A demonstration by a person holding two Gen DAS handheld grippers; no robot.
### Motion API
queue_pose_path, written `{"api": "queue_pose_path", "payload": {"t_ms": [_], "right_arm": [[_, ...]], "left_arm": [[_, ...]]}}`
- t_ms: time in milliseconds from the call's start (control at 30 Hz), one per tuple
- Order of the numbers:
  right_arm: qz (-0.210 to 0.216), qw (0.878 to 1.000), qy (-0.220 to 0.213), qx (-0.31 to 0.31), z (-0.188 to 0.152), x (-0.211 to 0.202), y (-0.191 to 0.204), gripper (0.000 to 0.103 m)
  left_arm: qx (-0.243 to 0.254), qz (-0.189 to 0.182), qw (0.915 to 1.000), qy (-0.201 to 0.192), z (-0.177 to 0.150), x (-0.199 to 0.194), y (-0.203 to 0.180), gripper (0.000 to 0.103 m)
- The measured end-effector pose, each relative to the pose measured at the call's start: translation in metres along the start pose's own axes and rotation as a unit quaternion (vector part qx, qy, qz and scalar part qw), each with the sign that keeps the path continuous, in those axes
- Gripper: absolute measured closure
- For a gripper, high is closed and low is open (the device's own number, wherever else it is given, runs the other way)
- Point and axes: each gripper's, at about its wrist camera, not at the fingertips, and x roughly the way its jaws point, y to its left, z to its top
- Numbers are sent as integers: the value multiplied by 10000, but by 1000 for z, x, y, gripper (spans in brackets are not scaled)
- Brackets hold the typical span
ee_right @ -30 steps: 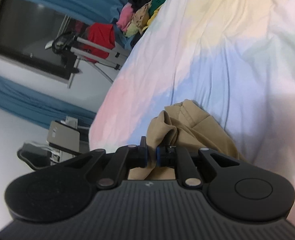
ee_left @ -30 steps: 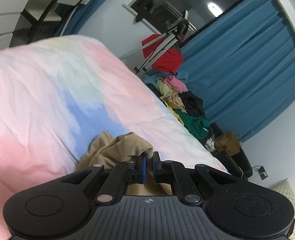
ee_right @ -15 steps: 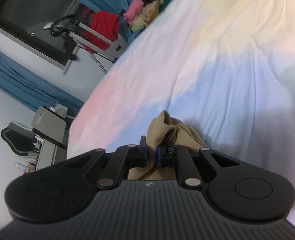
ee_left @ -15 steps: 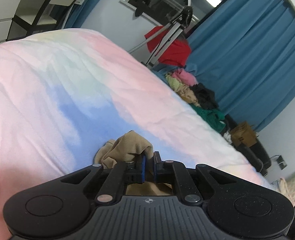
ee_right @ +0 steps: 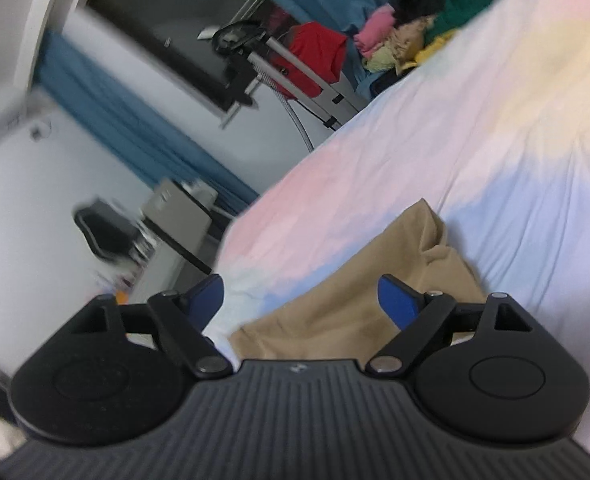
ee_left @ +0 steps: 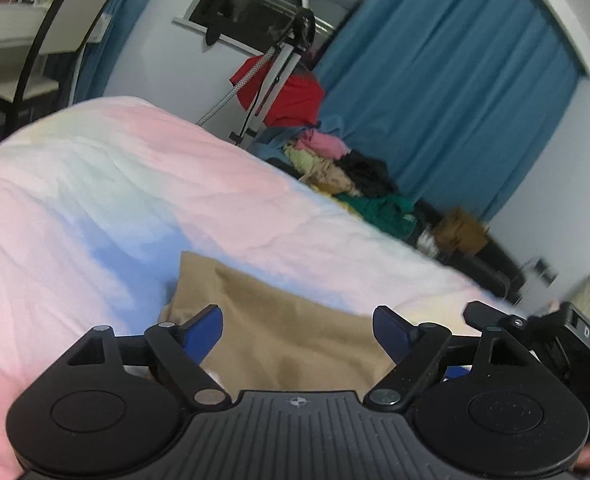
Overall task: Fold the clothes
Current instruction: 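Release the shirt and flatten the folded bundle with both grippers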
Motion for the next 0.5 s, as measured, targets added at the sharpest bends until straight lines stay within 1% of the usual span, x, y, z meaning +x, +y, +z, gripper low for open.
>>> {"api": "queue_pose_path", "payload": {"t_ms": [67,100,133,167,233,367,500], "right_arm": [[-403,9974,224,-558,-3,6,9,38],[-628,9949,269,-744,-8,9,10,38],[-755,9928,351,-862,-11,14,10,39],[-808,9916,427,-912,-15,19,9,44],[-1049,9866,486,-1150,-19,33,8,52],[-1514,9733,540,-1636,-27,61,7,54],[-1718,9655,522,-1886,-33,84,-3,54]], "left_arm": [[273,196,9993,137,-8,0,-5,19],[362,279,9987,209,-13,0,-5,19],[447,359,9979,284,-17,0,-5,19],[512,429,9970,381,-21,1,-5,19],[658,579,9947,546,-27,6,-4,19],[921,851,9891,771,-36,20,-1,19],[895,847,9891,811,-43,23,3,19]]}}
